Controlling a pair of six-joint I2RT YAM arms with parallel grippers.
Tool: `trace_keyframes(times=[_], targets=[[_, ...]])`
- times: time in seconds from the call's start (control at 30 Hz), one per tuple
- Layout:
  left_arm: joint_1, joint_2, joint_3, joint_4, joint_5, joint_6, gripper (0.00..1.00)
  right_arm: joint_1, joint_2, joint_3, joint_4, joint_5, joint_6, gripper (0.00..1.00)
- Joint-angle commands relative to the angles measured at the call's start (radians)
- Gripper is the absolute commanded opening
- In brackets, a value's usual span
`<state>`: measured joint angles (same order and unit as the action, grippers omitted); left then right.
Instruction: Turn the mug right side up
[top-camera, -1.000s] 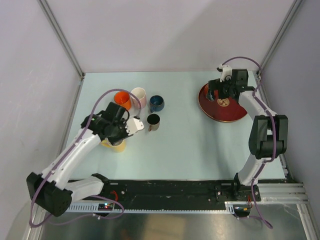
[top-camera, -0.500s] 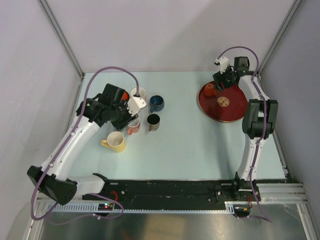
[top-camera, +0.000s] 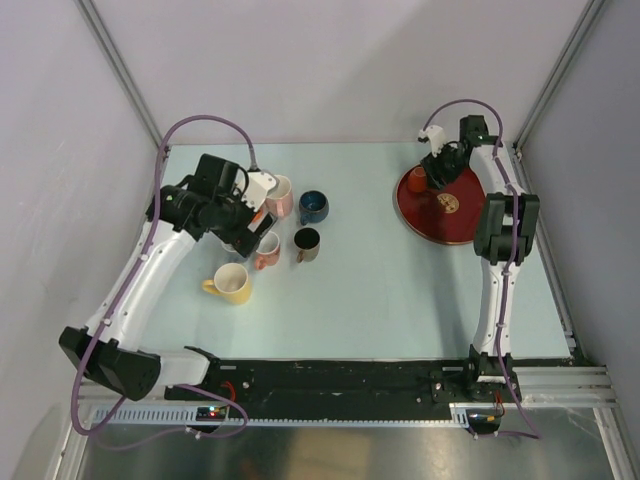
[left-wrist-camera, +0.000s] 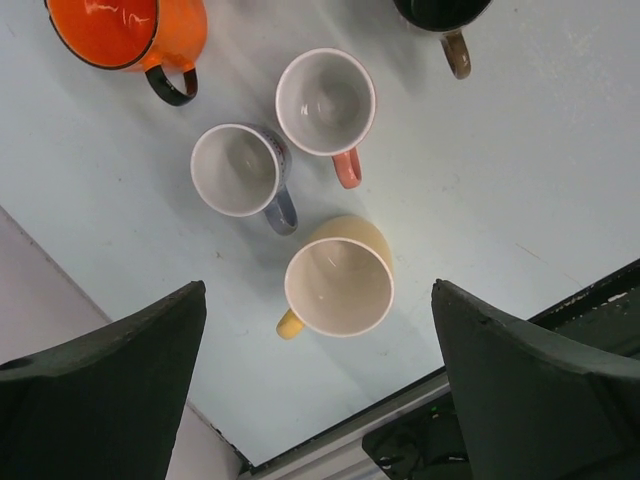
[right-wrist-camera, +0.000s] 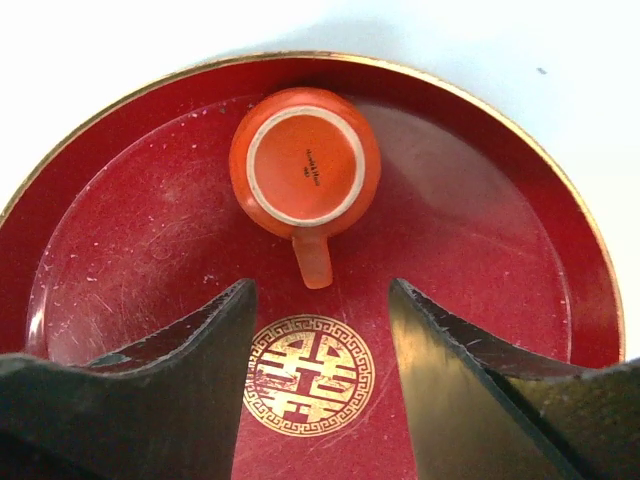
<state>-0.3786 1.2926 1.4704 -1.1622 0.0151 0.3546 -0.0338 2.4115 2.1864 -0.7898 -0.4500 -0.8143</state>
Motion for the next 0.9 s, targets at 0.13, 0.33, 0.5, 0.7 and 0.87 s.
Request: trace_keyframes(times=[0.13, 0.33, 0.5, 0.7, 0.87], targets=[[0.004, 0.025, 0.070, 0.013, 0.072, -0.018, 0.92, 0.009, 0.052, 0.046, -0.035, 0.021, -0.040, 0.58], [0.005, 0.039, 0.082, 0.012, 0.084, -0.009, 0.86, 0.013, 0.069, 0.053, -0.018, 0.028, -0.026, 0.49], [0.005, 0.043, 0.081, 0.012, 0.081, -0.007, 0.84, 0.023, 0.076, 0.058, -0.017, 0.026, -0.024, 0.37], [0.005, 0.063, 0.100, 0.014, 0.082, -0.005, 0.84, 0.027, 0.058, 0.047, -0.027, 0.021, -0.002, 0.15], [0.006, 0.109, 0.155, 0.019, 0.093, -0.008, 0.83, 0.018, -0.001, 0.003, -0.041, 0.009, 0.024, 0.01]])
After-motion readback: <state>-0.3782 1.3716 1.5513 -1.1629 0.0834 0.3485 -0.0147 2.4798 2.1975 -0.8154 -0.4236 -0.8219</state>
